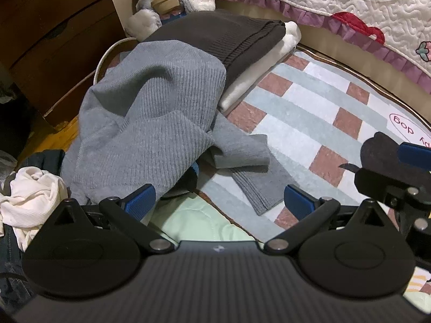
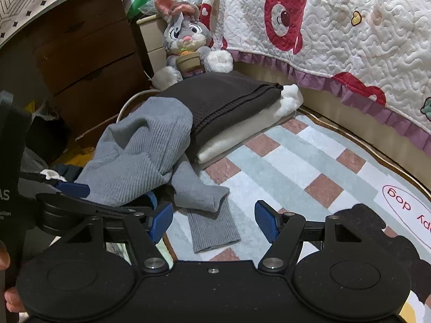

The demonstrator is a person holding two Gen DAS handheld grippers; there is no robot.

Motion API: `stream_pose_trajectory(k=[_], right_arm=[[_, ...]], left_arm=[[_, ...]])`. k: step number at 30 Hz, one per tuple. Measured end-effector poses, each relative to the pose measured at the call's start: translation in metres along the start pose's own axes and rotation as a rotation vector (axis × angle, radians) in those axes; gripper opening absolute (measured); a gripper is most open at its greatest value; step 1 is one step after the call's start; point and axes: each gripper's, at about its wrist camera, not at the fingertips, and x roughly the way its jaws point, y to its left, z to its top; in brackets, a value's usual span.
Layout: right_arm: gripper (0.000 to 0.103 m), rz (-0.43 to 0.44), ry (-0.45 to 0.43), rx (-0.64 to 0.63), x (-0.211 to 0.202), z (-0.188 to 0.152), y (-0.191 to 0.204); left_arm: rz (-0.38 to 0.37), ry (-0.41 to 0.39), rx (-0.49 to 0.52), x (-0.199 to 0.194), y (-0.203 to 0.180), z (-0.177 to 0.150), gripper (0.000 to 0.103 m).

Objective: Fold clothes
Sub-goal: 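Move both grippers toward the crumpled grey cardigan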

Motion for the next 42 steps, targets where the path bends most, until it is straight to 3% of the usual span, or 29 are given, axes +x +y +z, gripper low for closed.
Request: stream_pose_trajectory(k=[6, 17, 42], right_arm=[[0.072, 0.018, -0.006, 0.027, 0.0, -0.003, -0.004], [0.072, -0.018, -0.013, 0.063, 0.001, -0.014, -0.008], [0.073, -0.018, 0.011, 0.076, 0.007, -0.018, -0.008]], left_arm=[[-0.027, -0.006, -0.015, 0.003, 0.005, 0.003, 0.103], [0.008, 0.01, -0.007, 0.016, 0.012, 0.004, 0.103], [-0.007, 0.013, -0.015, 0.017, 0.014, 0.003, 0.103]])
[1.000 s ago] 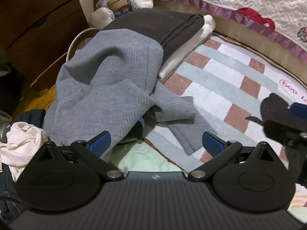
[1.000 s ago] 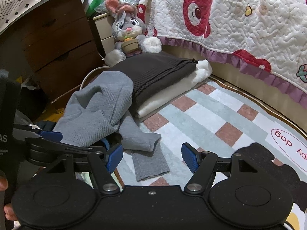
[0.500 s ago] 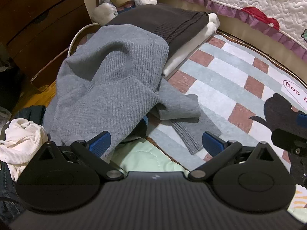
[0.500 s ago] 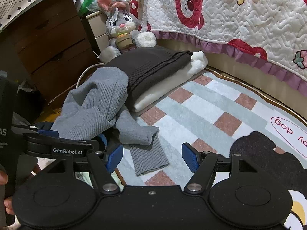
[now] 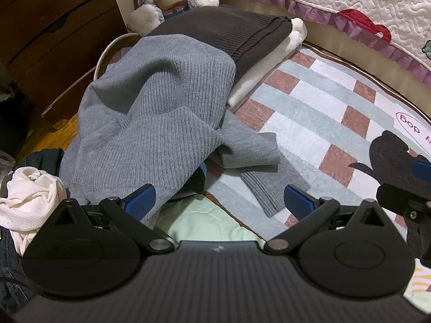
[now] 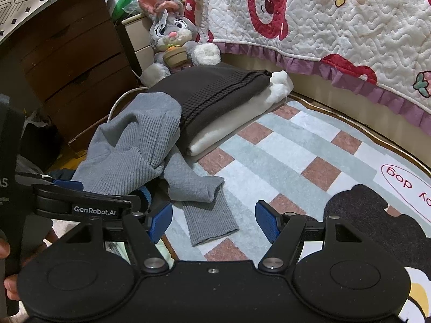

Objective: Fold clothes
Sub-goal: 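Move both grippers toward the crumpled grey cardigan, then grasp a cardigan sleeve with the left gripper while the right gripper grasps the other sleeve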

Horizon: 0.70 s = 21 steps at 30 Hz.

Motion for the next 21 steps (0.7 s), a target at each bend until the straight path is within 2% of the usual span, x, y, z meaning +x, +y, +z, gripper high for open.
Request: stream_pose_trajectory(k=[12, 14, 17, 19, 21], right_arm=[[0.074, 0.045, 0.014, 0.029, 0.005, -0.003, 0.0], [0.077, 0.068, 0.013, 0.026, 0.013, -0.01, -0.002], [0.078, 0.1, 0.078, 0.081, 0.047, -0.029, -0.01], [0.078, 0.1, 0.101, 0.075, 0.062, -0.039, -0.007], [0.078, 0.097, 0.086, 0.043, 0.068, -0.041, -0.001]], left_arm=[[-0.007, 0.008, 0.005, 0.008, 0.005, 0.0, 0.103], [-0.019, 0.013, 0.013, 0.012, 0.006, -0.001, 0.103], [-0.036, 0.029, 0.058, 0.024, 0.009, -0.01, 0.102], [-0.023, 0.012, 0.051, 0.029, 0.02, -0.014, 0.101], [-0.023, -0.014, 0.043, 0.029, 0.032, -0.016, 0.101]])
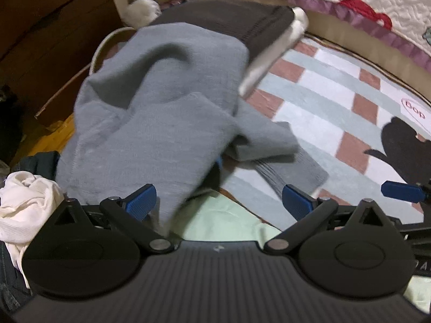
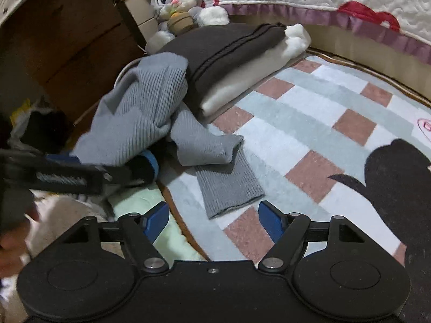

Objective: Fold clothes
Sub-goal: 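Grasp a cardigan sleeve with the left gripper while the right gripper grasps the other sleeve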

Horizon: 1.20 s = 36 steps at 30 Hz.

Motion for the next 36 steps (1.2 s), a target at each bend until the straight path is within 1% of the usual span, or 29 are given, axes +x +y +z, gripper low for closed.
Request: stream_pose_trajectory(k=[2, 4, 6, 8, 11, 13, 16, 18, 21, 24, 26, 28, 30, 31, 33, 34, 35, 36], right_arm=[[0.078, 0.02, -0.021, -0.023, 0.003, 0.006, 0.004], [0.078, 0.047, -0.037, -0.039, 0.006, 0.014, 0.008], [0.078, 0.077, -0.037, -0.048, 0.015, 0.024, 0.013], [0.078, 0.107, -0.037, -0.056, 0.023, 0.034, 0.017], [0.078, 0.152, -0.011, -0.028, 0.043, 0.049, 0.023], [0.079, 0.195, 0.004, -0.001, 0.057, 0.059, 0.026], [0.08, 0.225, 0.012, 0.012, 0.081, 0.075, 0.031], [0.08, 0.23, 0.021, 0.025, 0.101, 0.087, 0.031], [0.08, 0.263, 0.031, 0.079, 0.134, 0.104, 0.025], [0.086, 0.276, 0.014, 0.138, 0.157, 0.115, 0.018], [0.087, 0.284, 0.001, 0.162, 0.171, 0.118, 0.016], [0.087, 0.297, 0.033, 0.205, 0.187, 0.117, 0.015], [0.087, 0.322, 0.057, 0.261, 0.2, 0.112, 0.013], [0.075, 0.352, 0.071, 0.295, 0.205, 0.109, 0.012], [0.059, 0.427, 0.113, 0.419, 0.21, 0.1, 0.006], [0.048, 0.463, 0.125, 0.485, 0.21, 0.096, 0.002], [0.042, 0.485, 0.128, 0.514, 0.209, 0.092, 0.001], [0.036, 0.494, 0.122, 0.494, 0.205, 0.09, 0.002]], left_arm=[[0.008, -0.028, -0.008, -0.001, 0.015, -0.001, 0.1], [0.032, -0.053, -0.023, -0.002, 0.033, 0.0, 0.093], [0.056, -0.065, -0.053, -0.001, 0.053, 0.002, 0.087], [0.072, -0.061, -0.085, 0.003, 0.072, 0.006, 0.086], [0.094, -0.022, -0.136, 0.014, 0.102, 0.008, 0.086], [0.117, -0.006, -0.148, 0.019, 0.12, 0.007, 0.086], [0.169, 0.023, -0.158, 0.028, 0.143, 0.006, 0.086], [0.188, 0.06, -0.179, 0.037, 0.159, 0.004, 0.086], [0.171, 0.127, -0.257, 0.051, 0.183, -0.002, 0.086], [0.136, 0.187, -0.343, 0.065, 0.203, -0.006, 0.086], [0.089, 0.19, -0.386, 0.073, 0.209, -0.007, 0.086], [0.051, 0.178, -0.414, 0.08, 0.212, -0.007, 0.086], [0.035, 0.171, -0.414, 0.092, 0.211, -0.004, 0.088], [0.025, 0.164, -0.405, 0.1, 0.21, -0.002, 0.089], [0.007, 0.163, -0.366, 0.116, 0.203, 0.0, 0.089], [0.004, 0.161, -0.336, 0.124, 0.199, 0.002, 0.089], [0.024, 0.158, -0.301, 0.13, 0.193, 0.002, 0.089], [0.046, 0.156, -0.266, 0.137, 0.188, 0.002, 0.082]])
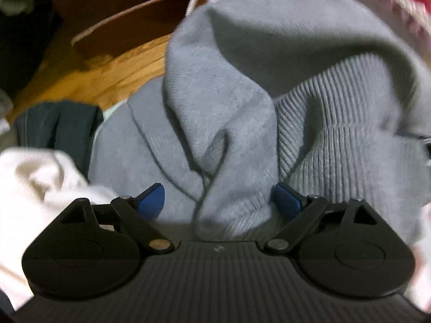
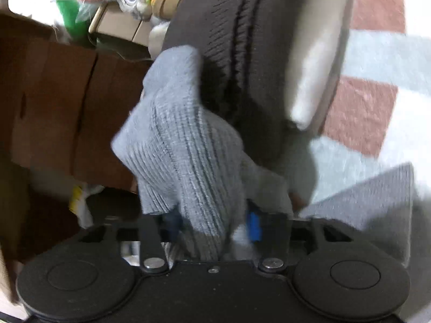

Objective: Fold clothes
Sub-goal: 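Grasp a cardigan sleeve with the left gripper while the right gripper grasps the other sleeve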

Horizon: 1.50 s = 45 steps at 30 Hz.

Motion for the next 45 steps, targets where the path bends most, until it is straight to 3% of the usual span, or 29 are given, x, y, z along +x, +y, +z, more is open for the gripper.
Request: stream_pose_trajectory(k=[1, 4, 6, 8, 9, 11, 13, 15, 17, 19, 20, 21, 22, 23, 24, 25, 26, 27, 28, 30, 35, 42, 45], right_arm=[[0.032, -0.004, 0.003, -0.054, -0.005, -0.005, 0.007], [0.027, 0.061, 0.032, -0.195, -0.024, -0.025, 0.03], [0.026, 0.138, 0.05, -0.256, -0.041, -0.04, 0.042], [0.026, 0.177, 0.052, -0.3, -0.059, -0.055, 0.047], [0.026, 0.176, 0.048, -0.322, -0.068, -0.061, 0.049], [0.028, 0.095, 0.016, -0.361, -0.075, -0.067, 0.044], [0.041, -0.003, -0.02, -0.369, -0.072, -0.063, 0.036], [0.046, -0.052, -0.054, -0.33, -0.062, -0.052, 0.024], [0.058, -0.065, -0.084, -0.278, -0.048, -0.039, 0.011], [0.086, -0.08, -0.102, -0.229, -0.031, -0.028, -0.001], [0.091, -0.088, -0.105, -0.205, -0.022, -0.023, -0.009], [0.095, -0.079, -0.109, -0.178, -0.014, -0.019, -0.014], [0.095, -0.057, -0.114, -0.147, -0.006, -0.016, -0.017], [0.095, -0.035, -0.12, -0.116, 0.002, -0.013, -0.021], [0.084, -0.012, -0.126, -0.085, 0.01, -0.01, -0.024], [0.049, 0.01, -0.131, -0.054, 0.018, -0.007, -0.028], [0.042, 0.045, -0.136, -0.038, 0.019, -0.007, -0.027], [0.036, 0.089, -0.153, -0.056, 0.01, -0.012, -0.021], [0.034, 0.131, -0.178, -0.092, -0.002, -0.018, -0.013], [0.032, 0.203, -0.225, -0.155, -0.028, -0.03, 0.003], [0.031, 0.287, -0.324, -0.246, -0.102, -0.057, 0.036], [0.029, 0.236, -0.483, -0.345, -0.201, -0.105, 0.059], [0.029, 0.193, -0.549, -0.366, -0.242, -0.131, 0.064]], left_arm=[[-0.011, -0.003, 0.002, 0.003, -0.002, -0.001, 0.055], [-0.071, 0.008, -0.048, -0.003, -0.001, -0.001, 0.026], [-0.106, -0.053, -0.014, -0.028, -0.004, -0.004, 0.02], [-0.164, -0.085, -0.006, -0.047, -0.004, -0.009, 0.02], [-0.157, -0.089, 0.005, -0.052, -0.006, -0.01, 0.02], [-0.108, -0.098, 0.043, -0.054, -0.009, -0.014, 0.024], [-0.023, -0.101, 0.092, -0.044, -0.013, -0.016, 0.04], [0.034, -0.089, 0.118, -0.03, -0.016, -0.017, 0.051], [0.003, -0.068, 0.08, -0.019, -0.009, -0.013, 0.056], [-0.034, -0.047, 0.029, -0.007, 0.001, -0.009, 0.073], [-0.051, -0.029, -0.005, 0.002, 0.005, -0.006, 0.079], [-0.068, -0.009, -0.04, 0.011, 0.009, -0.004, 0.091], [-0.053, -0.025, -0.122, 0.019, 0.01, -0.005, 0.095], [-0.064, -0.018, -0.151, 0.024, 0.013, -0.006, 0.094], [-0.079, -0.007, -0.173, 0.029, 0.015, -0.006, 0.083], [-0.074, -0.023, -0.155, 0.024, 0.012, -0.007, 0.059], [-0.068, -0.042, -0.132, 0.018, 0.008, -0.007, 0.049], [-0.058, -0.077, -0.106, 0.006, 0.003, -0.008, 0.024], [-0.047, -0.114, -0.08, -0.006, -0.002, -0.01, 0.014], [-0.087, -0.199, -0.057, -0.036, -0.008, -0.014, 0.012], [-0.135, -0.391, 0.029, -0.108, -0.033, -0.024, 0.012], [-0.215, -0.505, 0.118, -0.179, -0.067, -0.031, 0.011], [-0.333, -0.544, 0.169, -0.204, -0.078, -0.037, 0.007]])
